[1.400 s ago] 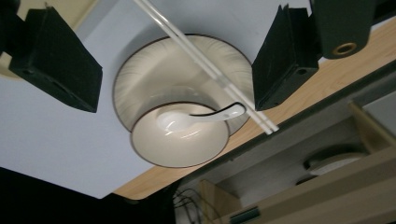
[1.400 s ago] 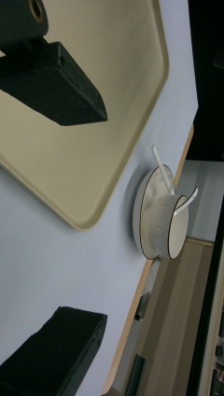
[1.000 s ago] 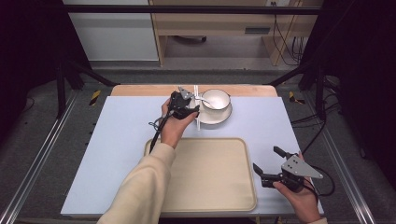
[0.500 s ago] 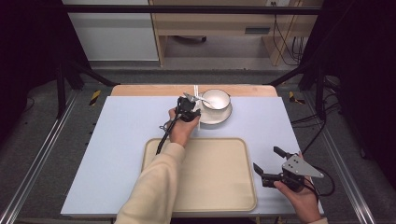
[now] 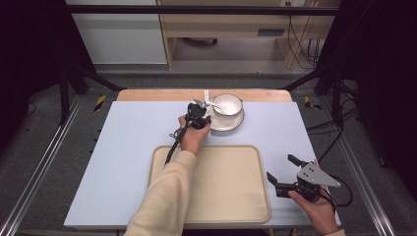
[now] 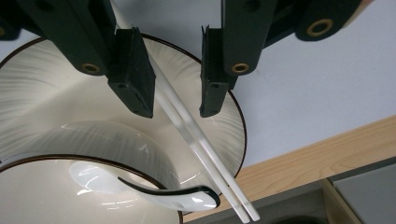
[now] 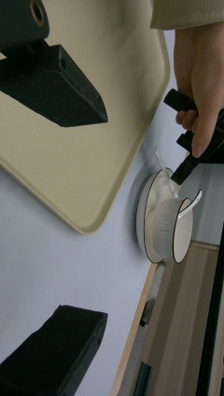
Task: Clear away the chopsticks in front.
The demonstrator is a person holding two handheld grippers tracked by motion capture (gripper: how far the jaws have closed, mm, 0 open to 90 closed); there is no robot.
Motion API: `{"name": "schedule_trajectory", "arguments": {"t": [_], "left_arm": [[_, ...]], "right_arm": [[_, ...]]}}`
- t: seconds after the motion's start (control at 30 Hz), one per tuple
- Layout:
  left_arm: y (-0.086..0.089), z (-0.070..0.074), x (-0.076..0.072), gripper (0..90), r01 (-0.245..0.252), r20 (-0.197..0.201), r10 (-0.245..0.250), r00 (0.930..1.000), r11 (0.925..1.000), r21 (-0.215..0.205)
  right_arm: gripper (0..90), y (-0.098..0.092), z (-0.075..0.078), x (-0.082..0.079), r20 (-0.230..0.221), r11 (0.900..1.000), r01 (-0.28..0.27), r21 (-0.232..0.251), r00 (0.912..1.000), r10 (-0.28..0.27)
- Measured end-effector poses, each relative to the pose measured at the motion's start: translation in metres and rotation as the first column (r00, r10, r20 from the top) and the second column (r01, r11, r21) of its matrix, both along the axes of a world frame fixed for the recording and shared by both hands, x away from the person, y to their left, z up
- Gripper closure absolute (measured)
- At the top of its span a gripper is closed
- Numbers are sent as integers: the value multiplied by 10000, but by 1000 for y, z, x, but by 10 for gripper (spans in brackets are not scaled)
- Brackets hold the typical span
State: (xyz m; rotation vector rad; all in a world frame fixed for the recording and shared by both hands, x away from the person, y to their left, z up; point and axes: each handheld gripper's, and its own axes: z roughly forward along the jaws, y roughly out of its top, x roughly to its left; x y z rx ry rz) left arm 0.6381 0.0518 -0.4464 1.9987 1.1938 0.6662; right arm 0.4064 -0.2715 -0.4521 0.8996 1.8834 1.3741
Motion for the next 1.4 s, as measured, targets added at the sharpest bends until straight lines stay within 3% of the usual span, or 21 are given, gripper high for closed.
{"name": "schedule_trajectory", "arguments": {"t": [0.47,0.73,1.03,1.4], "left_arm": [[-3,-11,6,741,-367,-162,366,9992,9993,-82],[-7,-14,12,739,-675,-260,670,9974,9975,-214],[-3,-14,15,817,-1100,-287,1088,9937,9929,-461],[6,-6,13,851,-1090,-259,1079,9938,9930,-449]], "right_arm": [[55,1,0,1,-6,10000,-56,12,10000,56],[56,1,-1,1,-35,10000,-83,12,10000,83],[58,1,-1,1,-54,10000,-90,12,9999,90],[59,1,-1,1,-66,10000,-69,19,10000,69]]}}
